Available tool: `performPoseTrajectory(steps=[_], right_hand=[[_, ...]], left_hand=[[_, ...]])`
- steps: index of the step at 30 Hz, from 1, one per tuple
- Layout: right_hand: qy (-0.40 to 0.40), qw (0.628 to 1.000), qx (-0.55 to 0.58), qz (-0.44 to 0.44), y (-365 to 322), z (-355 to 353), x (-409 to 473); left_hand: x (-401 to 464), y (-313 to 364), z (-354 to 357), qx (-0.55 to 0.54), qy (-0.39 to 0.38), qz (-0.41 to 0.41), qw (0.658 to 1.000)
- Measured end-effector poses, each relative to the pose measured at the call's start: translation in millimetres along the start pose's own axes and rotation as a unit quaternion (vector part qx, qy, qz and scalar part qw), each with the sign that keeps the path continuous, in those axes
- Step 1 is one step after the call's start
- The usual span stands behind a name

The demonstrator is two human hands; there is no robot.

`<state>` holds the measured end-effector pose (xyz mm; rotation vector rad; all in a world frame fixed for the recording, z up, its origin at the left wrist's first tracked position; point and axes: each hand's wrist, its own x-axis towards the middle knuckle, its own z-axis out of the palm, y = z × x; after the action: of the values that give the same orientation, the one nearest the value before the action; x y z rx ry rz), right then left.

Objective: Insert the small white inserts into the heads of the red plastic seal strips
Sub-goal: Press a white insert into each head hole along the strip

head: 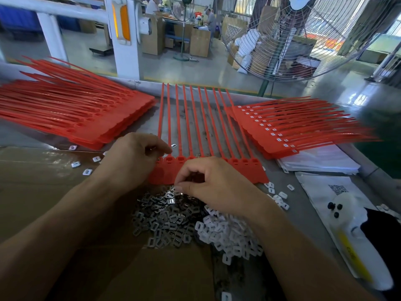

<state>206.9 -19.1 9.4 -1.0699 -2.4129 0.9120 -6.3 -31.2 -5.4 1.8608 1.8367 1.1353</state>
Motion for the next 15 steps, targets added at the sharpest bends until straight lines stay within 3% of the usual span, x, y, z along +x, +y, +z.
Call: performPoseTrajectory(steps=[4,10,15], right_hand=[[0.071,0.993,0.095,0.018,1,1,1],[0.146,0.953,0.255,0.07,4,0,7],[0.158,0.94,0.288,0.093,8,1,9]], left_hand=[[-2,4,2,-0.028,-0.016,0.033,0.999],[-8,15,9,-0.066,-0.024,0.095,0.993],[-12,18,13,-0.07,-0.004,0.14,0.988]])
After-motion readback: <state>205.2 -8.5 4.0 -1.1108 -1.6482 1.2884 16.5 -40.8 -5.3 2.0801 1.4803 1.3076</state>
